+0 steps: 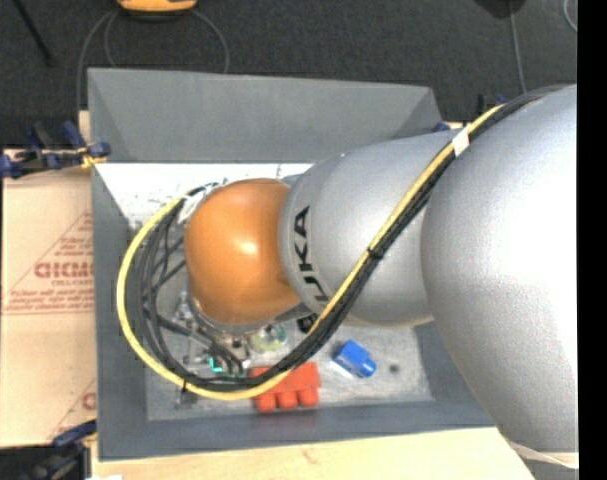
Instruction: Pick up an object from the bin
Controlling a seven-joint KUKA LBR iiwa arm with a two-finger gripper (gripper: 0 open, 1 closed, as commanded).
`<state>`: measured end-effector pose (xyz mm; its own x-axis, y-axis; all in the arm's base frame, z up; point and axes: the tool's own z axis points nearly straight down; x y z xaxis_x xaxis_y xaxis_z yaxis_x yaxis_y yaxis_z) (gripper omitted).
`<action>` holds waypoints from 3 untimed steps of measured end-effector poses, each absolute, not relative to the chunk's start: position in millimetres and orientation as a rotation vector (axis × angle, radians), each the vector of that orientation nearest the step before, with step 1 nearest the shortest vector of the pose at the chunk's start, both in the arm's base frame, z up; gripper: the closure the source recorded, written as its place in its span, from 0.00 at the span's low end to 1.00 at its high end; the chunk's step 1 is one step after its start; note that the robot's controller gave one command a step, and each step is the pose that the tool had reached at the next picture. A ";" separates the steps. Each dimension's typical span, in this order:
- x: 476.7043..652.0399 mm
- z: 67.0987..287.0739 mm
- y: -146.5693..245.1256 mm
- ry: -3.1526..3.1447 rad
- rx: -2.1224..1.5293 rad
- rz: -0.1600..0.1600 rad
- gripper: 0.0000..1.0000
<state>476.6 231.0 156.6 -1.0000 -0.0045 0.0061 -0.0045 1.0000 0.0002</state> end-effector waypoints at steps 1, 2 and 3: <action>486.4 124.6 119.2 -3.137 0.152 0.007 0.00; 498.3 103.6 105.6 -3.150 0.022 -0.009 0.00; 499.3 102.6 103.6 -3.152 0.005 -0.010 1.00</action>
Offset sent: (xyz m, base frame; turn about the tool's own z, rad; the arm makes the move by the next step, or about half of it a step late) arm 0.0086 -0.1051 -0.0306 -0.1003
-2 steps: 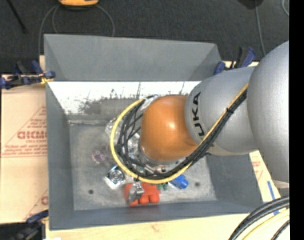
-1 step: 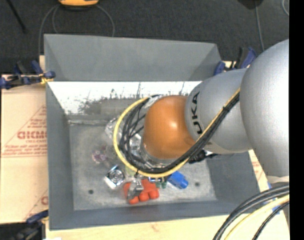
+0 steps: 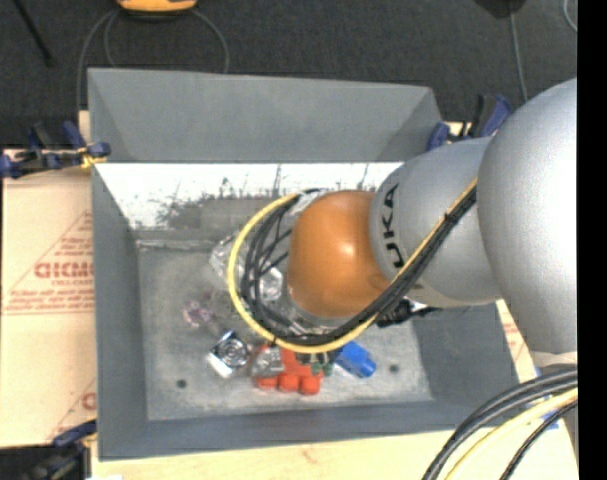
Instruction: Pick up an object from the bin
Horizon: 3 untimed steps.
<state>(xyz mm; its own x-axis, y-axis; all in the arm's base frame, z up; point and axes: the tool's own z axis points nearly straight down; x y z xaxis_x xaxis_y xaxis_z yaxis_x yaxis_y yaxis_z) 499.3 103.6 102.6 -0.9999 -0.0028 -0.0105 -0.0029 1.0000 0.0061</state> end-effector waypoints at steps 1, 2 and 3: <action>506.8 120.2 99.8 3.137 0.041 0.004 1.00; 506.1 119.3 99.7 3.139 0.047 0.004 0.00; 521.6 84.3 107.5 3.079 0.590 0.009 0.00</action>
Offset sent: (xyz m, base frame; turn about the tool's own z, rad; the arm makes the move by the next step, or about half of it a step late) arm 0.0061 -0.0042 0.0164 0.0306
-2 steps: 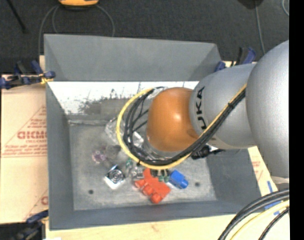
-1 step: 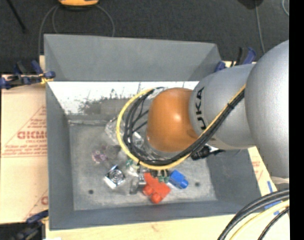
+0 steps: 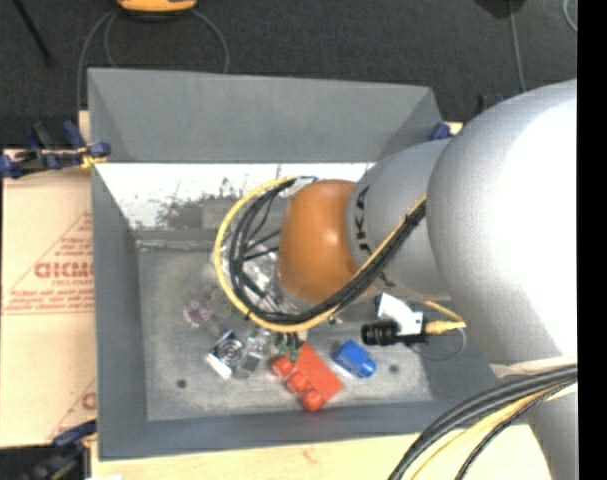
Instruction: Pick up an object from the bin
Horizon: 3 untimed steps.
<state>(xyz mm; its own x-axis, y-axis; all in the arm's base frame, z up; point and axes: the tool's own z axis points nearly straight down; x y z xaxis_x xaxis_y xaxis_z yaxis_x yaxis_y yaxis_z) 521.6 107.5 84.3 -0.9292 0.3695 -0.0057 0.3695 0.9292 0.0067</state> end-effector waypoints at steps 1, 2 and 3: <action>519.7 82.7 106.1 3.084 0.597 0.004 1.00; 520.1 168.2 108.9 3.071 0.625 0.007 1.00; 518.6 163.7 108.3 3.077 0.627 0.002 0.00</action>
Offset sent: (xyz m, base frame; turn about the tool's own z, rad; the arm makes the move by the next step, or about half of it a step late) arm 0.0000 0.0000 0.0000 0.0000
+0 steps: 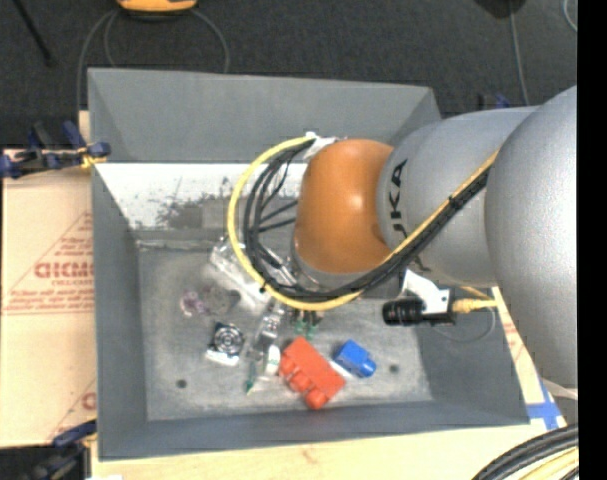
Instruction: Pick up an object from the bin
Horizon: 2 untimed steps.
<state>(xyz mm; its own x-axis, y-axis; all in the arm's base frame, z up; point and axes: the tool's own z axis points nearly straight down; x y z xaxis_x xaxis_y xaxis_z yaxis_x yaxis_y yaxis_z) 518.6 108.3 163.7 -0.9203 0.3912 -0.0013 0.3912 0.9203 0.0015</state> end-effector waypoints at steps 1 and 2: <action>479.0 100.4 62.2 3.142 0.149 -0.005 0.00; 480.5 102.0 64.2 3.137 0.153 0.000 1.00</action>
Offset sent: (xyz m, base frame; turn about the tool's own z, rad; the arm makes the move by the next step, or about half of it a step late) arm -0.0387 -0.0432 -0.0617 -0.3097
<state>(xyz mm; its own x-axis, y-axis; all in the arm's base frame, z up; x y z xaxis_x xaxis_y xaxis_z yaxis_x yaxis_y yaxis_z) 480.5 64.2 102.0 -0.9953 0.0971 -0.0010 0.0971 0.9953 0.0003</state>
